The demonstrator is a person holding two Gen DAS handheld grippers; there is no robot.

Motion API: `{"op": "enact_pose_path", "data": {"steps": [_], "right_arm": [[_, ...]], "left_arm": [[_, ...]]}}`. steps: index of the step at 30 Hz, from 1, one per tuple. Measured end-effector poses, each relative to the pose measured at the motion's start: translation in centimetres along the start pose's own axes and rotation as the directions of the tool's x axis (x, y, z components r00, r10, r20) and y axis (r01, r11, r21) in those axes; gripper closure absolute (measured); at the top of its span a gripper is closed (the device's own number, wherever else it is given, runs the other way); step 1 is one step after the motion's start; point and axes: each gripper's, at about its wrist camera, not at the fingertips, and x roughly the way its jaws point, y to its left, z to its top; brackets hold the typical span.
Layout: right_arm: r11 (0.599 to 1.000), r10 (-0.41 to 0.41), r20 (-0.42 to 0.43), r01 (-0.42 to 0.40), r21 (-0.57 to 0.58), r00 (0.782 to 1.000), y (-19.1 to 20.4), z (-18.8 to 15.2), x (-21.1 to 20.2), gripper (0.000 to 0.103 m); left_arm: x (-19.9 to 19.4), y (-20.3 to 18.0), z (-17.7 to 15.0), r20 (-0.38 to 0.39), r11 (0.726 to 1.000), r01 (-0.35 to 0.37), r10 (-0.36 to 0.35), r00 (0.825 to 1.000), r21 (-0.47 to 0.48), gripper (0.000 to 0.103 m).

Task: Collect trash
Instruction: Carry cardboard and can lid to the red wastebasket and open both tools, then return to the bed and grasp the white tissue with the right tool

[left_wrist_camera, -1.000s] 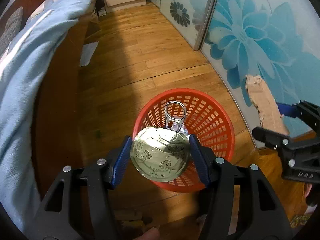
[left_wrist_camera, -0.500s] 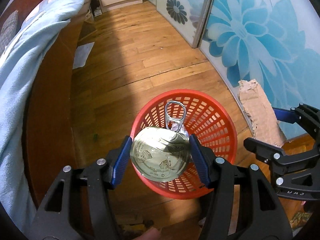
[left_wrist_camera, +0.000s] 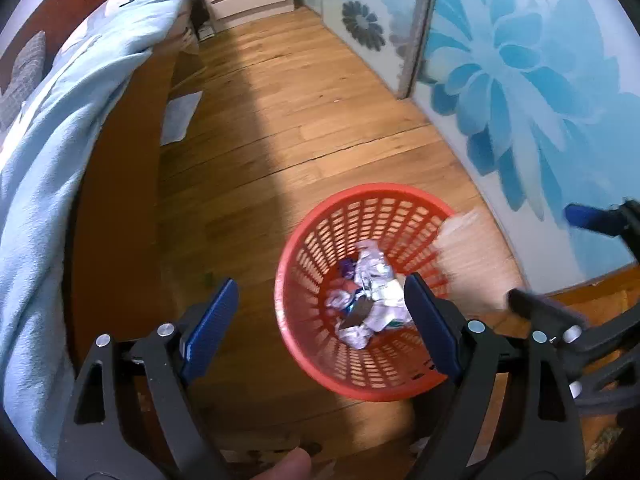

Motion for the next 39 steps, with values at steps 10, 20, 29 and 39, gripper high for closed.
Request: {"op": "enact_pose_path", "data": {"steps": [10, 20, 29, 39], "right_arm": [[1.0, -0.013, 0.062, 0.013, 0.003, 0.998, 0.6, 1.4, -3.7, 0.007], [0.984, 0.003, 0.159, 0.026, -0.177, 0.987, 9.2, 5.7, -10.9, 0.007], [0.899, 0.127, 0.241, -0.009, -0.437, 0.962, 26.5, 14.6, -16.2, 0.007], [0.631, 0.462, 0.029, -0.306, -0.713, 0.886, 56.7, 21.3, -14.5, 0.01]], "left_arm": [[-3.7, 3.8, 0.3, 0.046, 0.995, -0.006, 0.011, 0.999, -0.099, 0.019], [-11.7, 12.8, -0.5, 0.154, 0.962, -0.05, 0.094, 0.983, -0.269, 0.016], [-18.9, 28.7, -7.9, 0.133, 0.816, -0.116, 0.229, 0.964, -0.566, 0.015], [-20.4, 43.9, -18.6, -0.007, 0.601, -0.133, 0.206, 0.979, -0.788, 0.013]]}}
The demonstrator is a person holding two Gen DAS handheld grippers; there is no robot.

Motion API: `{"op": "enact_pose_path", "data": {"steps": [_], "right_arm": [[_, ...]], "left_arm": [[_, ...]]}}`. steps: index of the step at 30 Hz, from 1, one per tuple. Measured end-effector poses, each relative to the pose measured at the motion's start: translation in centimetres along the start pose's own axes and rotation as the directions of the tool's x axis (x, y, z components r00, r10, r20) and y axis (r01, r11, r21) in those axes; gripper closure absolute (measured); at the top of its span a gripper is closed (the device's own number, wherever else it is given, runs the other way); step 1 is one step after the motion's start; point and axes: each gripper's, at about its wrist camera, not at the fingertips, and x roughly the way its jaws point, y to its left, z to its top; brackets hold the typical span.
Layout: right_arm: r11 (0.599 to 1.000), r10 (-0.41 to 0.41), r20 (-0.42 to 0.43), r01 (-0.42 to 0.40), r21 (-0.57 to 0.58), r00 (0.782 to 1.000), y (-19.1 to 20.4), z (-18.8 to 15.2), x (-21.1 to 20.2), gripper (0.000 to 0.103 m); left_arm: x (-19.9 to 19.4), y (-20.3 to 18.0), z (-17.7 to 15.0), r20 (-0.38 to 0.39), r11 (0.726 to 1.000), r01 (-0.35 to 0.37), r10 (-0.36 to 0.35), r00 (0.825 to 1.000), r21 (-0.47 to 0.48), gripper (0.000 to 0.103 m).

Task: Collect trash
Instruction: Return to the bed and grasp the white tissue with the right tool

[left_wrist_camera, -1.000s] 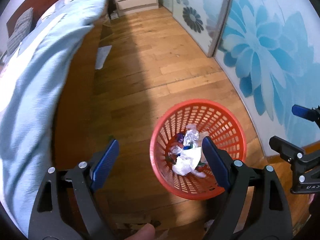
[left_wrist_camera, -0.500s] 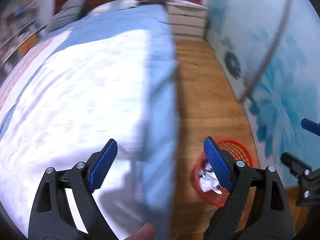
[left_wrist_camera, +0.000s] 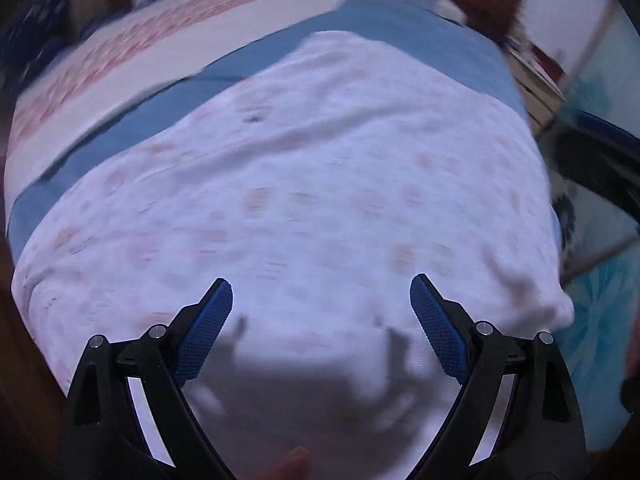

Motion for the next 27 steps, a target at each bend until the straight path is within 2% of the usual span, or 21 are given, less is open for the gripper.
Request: {"op": "enact_pose_path", "data": {"steps": [2, 4, 10, 12, 14, 16, 18, 21, 25, 27], "right_arm": [[1.0, 0.02, -0.055, -0.02, 0.003, 0.998, 1.7, 2.4, 4.1, 0.017], [1.0, 0.01, -0.092, -0.01, 0.005, 0.996, 3.5, 4.2, 7.6, 0.019], [0.999, 0.042, -0.125, -0.039, 0.032, 0.991, 5.7, 5.6, 12.9, 0.02], [0.996, 0.072, -0.124, -0.064, 0.068, 0.99, 5.9, 6.1, 15.2, 0.031], [0.981, 0.145, -0.124, -0.126, 0.149, 0.982, 5.2, 6.6, 17.3, 0.036], [0.95, 0.235, -0.111, -0.204, 0.236, 0.966, 4.2, 7.2, 19.0, 0.041], [0.904, 0.322, -0.105, -0.272, 0.33, 0.941, 2.7, 7.9, 20.8, 0.046], [0.871, 0.376, -0.138, -0.299, 0.39, 0.916, 1.5, 8.6, 23.4, 0.047], [0.814, 0.437, -0.152, -0.319, 0.485, 0.886, 0.0, 9.2, 26.4, 0.047], [0.808, 0.45, -0.171, -0.318, 0.495, 0.876, 0.1, 9.4, 27.6, 0.052]], "left_arm": [[0.9, 2.8, 0.9, -0.027, 0.998, -0.011, 0.01, 1.0, -0.058, 0.013], [1.5, 4.7, 1.2, -0.052, 0.994, -0.021, 0.016, 0.998, -0.104, 0.013], [1.9, 7.9, 1.4, -0.072, 0.984, 0.017, -0.031, 0.997, -0.178, 0.013], [1.9, 8.8, 1.8, -0.062, 0.981, 0.044, -0.056, 0.996, -0.189, 0.013], [1.7, 10.2, 2.4, -0.02, 0.976, 0.1, -0.106, 0.994, -0.194, 0.013], [1.8, 10.7, 3.2, 0.004, 0.979, 0.109, -0.11, 0.994, -0.171, 0.013], [1.7, 9.6, 3.4, 0.019, 0.991, 0.088, -0.086, 0.996, -0.098, 0.013], [2.0, 6.6, 3.4, 0.024, 0.999, 0.013, -0.014, 1.0, 0.035, 0.013], [3.4, 5.7, 3.9, -0.009, 0.998, 0.06, -0.06, 0.998, 0.032, 0.013], [4.1, 5.1, 4.3, 0.004, 0.998, 0.034, -0.034, 0.999, 0.057, 0.013]]}}
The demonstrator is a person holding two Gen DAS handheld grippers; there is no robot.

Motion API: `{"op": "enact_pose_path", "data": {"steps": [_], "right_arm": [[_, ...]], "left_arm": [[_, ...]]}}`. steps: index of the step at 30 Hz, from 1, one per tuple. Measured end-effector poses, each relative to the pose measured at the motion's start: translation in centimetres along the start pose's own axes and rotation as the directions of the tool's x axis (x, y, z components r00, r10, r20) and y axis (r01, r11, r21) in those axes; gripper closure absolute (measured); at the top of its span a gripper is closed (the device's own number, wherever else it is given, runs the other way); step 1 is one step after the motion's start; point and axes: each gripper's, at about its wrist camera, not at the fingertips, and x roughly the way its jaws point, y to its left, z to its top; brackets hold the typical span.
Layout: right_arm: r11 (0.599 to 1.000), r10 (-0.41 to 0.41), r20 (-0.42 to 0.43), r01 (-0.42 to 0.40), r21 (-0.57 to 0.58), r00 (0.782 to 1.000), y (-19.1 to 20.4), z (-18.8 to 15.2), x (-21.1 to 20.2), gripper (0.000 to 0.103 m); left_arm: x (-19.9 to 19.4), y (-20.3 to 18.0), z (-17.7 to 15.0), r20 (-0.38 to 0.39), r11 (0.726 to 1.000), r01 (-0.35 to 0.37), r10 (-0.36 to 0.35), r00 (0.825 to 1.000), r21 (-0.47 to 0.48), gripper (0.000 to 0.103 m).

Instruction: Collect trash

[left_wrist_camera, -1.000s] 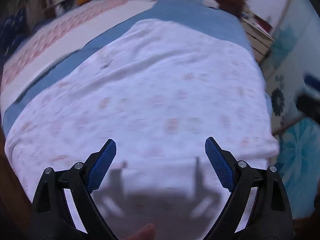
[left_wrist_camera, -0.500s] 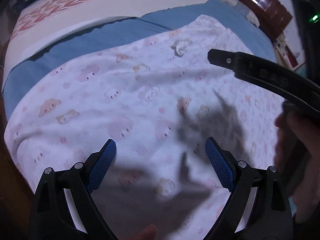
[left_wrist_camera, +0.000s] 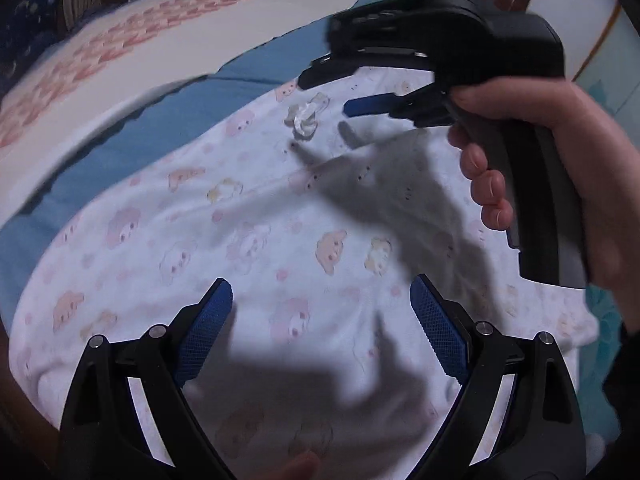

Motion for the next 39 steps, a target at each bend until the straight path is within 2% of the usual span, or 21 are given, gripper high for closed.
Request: {"op": "enact_pose_path", "data": {"steps": [2, 5, 7, 8, 9, 11, 15, 19, 27, 29, 31, 32, 39], "right_arm": [[0.999, -0.033, -0.046, 0.032, -0.019, 0.998, 0.1, 0.8, 1.6, 0.057], [0.998, -0.062, -0.068, 0.061, -0.008, 0.996, -0.2, 1.7, 2.6, 0.06], [0.998, -0.055, -0.086, 0.055, -0.004, 0.995, -0.4, 2.1, 3.3, 0.071], [0.998, -0.055, -0.095, 0.055, -0.001, 0.994, -0.5, 2.1, 3.6, 0.084], [0.998, -0.057, -0.108, 0.057, 0.003, 0.993, -0.7, 2.1, 3.9, 0.086], [0.999, -0.043, -0.117, 0.044, 0.013, 0.992, -1.0, 2.2, 4.1, 0.087], [1.0, 0.004, -0.144, -0.003, 0.004, 0.99, -0.9, 2.0, 3.8, 0.087], [0.998, 0.025, -0.21, -0.035, -0.044, 0.977, 0.0, 1.4, 3.3, 0.087], [0.993, 0.079, -0.326, -0.101, -0.053, 0.942, 1.3, -0.5, 1.9, 0.087], [0.991, 0.088, -0.349, -0.116, -0.061, 0.933, 1.5, -1.1, 1.3, 0.087], [0.989, 0.092, -0.376, -0.127, -0.071, 0.922, 1.7, -1.8, 0.6, 0.087], [0.989, 0.087, -0.38, -0.125, -0.076, 0.921, 1.7, -1.9, 0.4, 0.087], [0.989, 0.081, -0.402, -0.124, -0.083, 0.912, 1.6, -2.9, -2.1, 0.087]], "left_arm": [[0.9, -1.0, 0.5, 0.007, 0.998, -0.018, 0.017, 1.0, 0.053, 0.013], [1.6, -1.7, 0.8, -0.005, 0.997, -0.024, 0.024, 1.0, 0.071, 0.013], [1.7, -2.0, 1.4, -0.007, 0.997, -0.004, 0.005, 1.0, 0.073, 0.013], [1.4, -2.1, 1.3, 0.005, 0.997, -0.003, 0.002, 1.0, 0.081, 0.013], [1.3, -2.1, 1.3, 0.013, 0.996, -0.01, 0.008, 1.0, 0.091, 0.013], [1.6, -2.2, 1.5, 0.018, 0.992, -0.043, 0.042, 0.999, 0.116, 0.013], [1.8, -2.7, 1.2, 0.076, 0.98, -0.108, 0.096, 0.992, 0.17, 0.013], [2.4, -3.9, 1.2, 0.096, 0.958, -0.186, 0.168, 0.981, 0.22, 0.013], [3.2, -5.3, 1.5, 0.113, 0.937, -0.246, 0.224, 0.968, 0.25, 0.014], [3.1, -5.5, 1.3, 0.122, 0.927, -0.268, 0.244, 0.962, 0.261, 0.02], [2.7, -5.9, 1.2, 0.14, 0.918, -0.29, 0.26, 0.955, 0.272, 0.044], [2.6, -6.1, 1.2, 0.151, 0.912, -0.301, 0.268, 0.952, 0.279, 0.048], [2.1, -7.6, 1.1, 0.219, 0.869, -0.367, 0.308, 0.926, 0.332, 0.049]]}}
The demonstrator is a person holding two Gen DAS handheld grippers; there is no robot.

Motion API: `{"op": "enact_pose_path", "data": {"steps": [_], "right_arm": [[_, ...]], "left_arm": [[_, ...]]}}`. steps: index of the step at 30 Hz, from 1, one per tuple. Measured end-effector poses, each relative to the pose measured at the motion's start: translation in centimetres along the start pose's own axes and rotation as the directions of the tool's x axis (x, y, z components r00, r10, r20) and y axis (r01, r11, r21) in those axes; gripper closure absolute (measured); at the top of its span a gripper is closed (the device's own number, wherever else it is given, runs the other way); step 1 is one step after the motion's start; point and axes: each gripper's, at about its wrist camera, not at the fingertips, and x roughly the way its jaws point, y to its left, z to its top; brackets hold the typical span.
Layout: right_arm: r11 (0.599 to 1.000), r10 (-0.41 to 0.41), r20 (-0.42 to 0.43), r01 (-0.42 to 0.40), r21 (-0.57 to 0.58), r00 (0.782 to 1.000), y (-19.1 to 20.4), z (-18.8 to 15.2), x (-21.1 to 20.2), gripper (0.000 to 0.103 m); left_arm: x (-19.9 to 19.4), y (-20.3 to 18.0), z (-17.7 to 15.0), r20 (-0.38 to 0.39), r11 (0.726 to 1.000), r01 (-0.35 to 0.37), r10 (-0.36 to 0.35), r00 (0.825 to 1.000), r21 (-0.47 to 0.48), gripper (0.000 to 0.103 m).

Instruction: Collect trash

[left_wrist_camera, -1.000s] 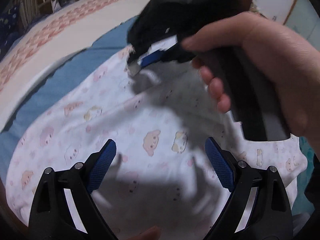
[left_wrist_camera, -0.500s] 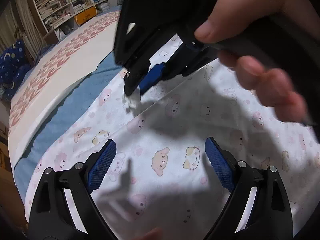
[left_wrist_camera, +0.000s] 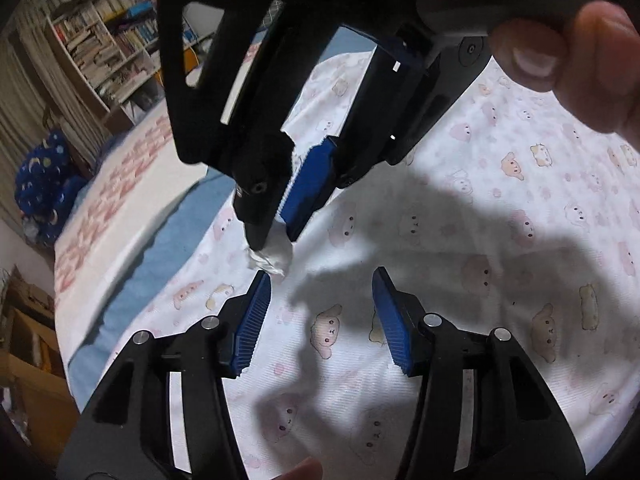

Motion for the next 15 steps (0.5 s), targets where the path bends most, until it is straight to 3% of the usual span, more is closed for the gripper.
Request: {"op": "enact_pose_path", "data": {"steps": [6, 8, 10, 15], "right_arm": [[1.0, 0.018, -0.031, -0.017, 0.011, 0.999, -0.5, -1.1, -0.8, 0.087], [0.999, 0.03, -0.034, -0.029, 0.03, 0.999, -0.9, -1.4, -1.3, 0.087], [0.999, 0.03, -0.033, -0.029, 0.033, 0.999, -1.1, -1.5, -1.5, 0.087], [0.999, 0.031, -0.048, -0.029, 0.036, 0.998, -1.4, -2.1, -2.3, 0.087]], "left_arm": [[-0.9, -0.7, -0.2, 0.015, 1.0, -0.015, 0.014, 1.0, 0.017, 0.05], [-1.2, -0.8, -0.2, 0.021, 1.0, -0.015, 0.014, 1.0, 0.01, 0.056], [-1.3, -0.7, -0.1, 0.024, 1.0, -0.015, 0.015, 1.0, 0.004, 0.072], [-1.1, -0.2, 0.0, 0.014, 1.0, -0.02, 0.02, 1.0, -0.011, 0.088]]}}
